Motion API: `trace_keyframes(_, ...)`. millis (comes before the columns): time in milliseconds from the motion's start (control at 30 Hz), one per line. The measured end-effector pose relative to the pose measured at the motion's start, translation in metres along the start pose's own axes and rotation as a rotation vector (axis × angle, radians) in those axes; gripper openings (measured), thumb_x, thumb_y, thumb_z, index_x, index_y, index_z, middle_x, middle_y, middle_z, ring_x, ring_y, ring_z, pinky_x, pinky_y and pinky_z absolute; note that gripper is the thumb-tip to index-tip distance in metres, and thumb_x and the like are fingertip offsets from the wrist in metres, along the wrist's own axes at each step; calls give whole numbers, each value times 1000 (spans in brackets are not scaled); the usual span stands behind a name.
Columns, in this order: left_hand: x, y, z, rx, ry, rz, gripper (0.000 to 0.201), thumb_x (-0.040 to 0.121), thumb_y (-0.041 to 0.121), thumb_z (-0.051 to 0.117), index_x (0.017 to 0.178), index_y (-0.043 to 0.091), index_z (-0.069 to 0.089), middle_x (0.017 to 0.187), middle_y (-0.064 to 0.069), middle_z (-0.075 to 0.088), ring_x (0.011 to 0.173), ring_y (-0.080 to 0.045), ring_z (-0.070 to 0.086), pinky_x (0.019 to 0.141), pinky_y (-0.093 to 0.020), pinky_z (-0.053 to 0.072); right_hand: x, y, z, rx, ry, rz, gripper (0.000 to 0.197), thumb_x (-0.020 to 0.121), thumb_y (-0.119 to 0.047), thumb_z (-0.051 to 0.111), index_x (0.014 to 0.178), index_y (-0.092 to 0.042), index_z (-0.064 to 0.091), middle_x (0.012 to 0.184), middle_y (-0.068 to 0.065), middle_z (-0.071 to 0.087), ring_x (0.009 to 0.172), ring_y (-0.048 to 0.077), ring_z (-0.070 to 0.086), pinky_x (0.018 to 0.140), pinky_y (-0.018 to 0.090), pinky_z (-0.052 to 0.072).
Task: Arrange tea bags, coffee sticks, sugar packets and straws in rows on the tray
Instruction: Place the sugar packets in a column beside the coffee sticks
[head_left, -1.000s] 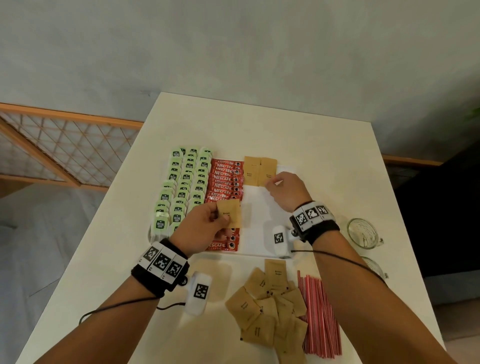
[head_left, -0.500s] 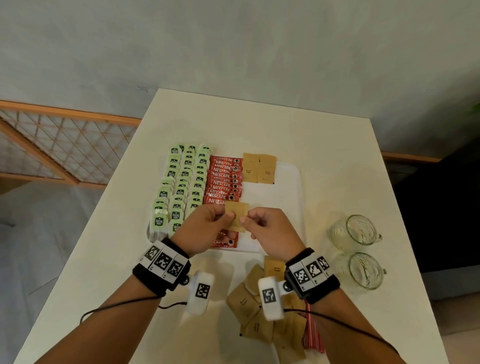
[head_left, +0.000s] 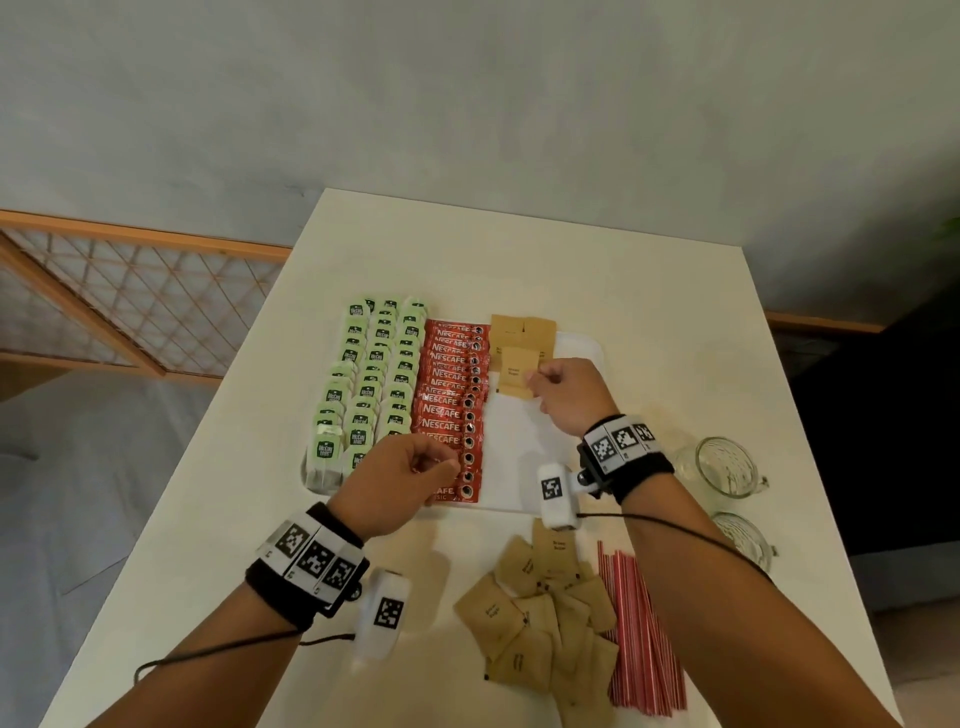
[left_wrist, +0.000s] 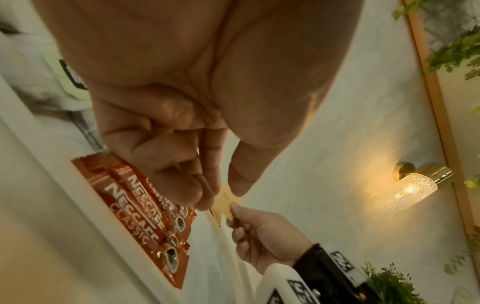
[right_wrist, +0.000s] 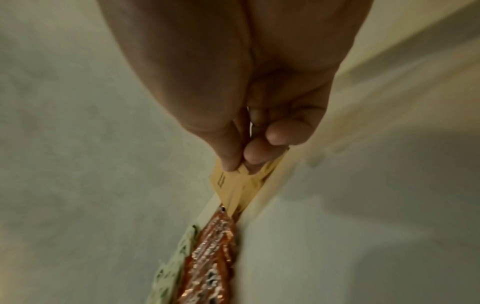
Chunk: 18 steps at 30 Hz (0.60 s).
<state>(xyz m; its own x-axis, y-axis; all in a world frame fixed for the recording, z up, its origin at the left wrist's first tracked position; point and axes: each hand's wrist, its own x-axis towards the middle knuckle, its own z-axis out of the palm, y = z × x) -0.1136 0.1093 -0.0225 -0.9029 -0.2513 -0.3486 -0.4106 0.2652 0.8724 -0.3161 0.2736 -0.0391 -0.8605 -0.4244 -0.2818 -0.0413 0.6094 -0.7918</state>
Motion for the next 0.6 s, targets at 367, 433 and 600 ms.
trace_keyframes(367, -26, -9, -5, 94, 23, 21, 5, 94, 26, 68, 91, 22, 70, 64, -1, 59, 58, -12, 52, 65, -36, 53, 28, -3, 17, -154, 43, 45, 33, 94, -30, 71, 76, -3, 76, 77, 13, 73, 62, 18, 57, 68, 34, 54)
trace_keyframes(433, -27, -10, -6, 101, 26, 24, 6, 94, 27, 68, 91, 23, 70, 64, 1, 56, 58, -12, 51, 65, -38, 53, 28, -3, 17, -184, 33, 53, 38, 94, -30, 71, 63, -7, 71, 61, 4, 63, 55, 15, 53, 63, 28, 46)
trace_keyframes(600, -27, -10, -10, 117, 61, 33, 3, 93, 25, 68, 90, 25, 70, 67, -7, 62, 58, -8, 53, 68, -37, 55, 30, -9, 17, -229, 31, 82, 49, 93, -30, 72, 48, -21, 52, 48, -5, 47, 47, 14, 46, 56, 25, 41)
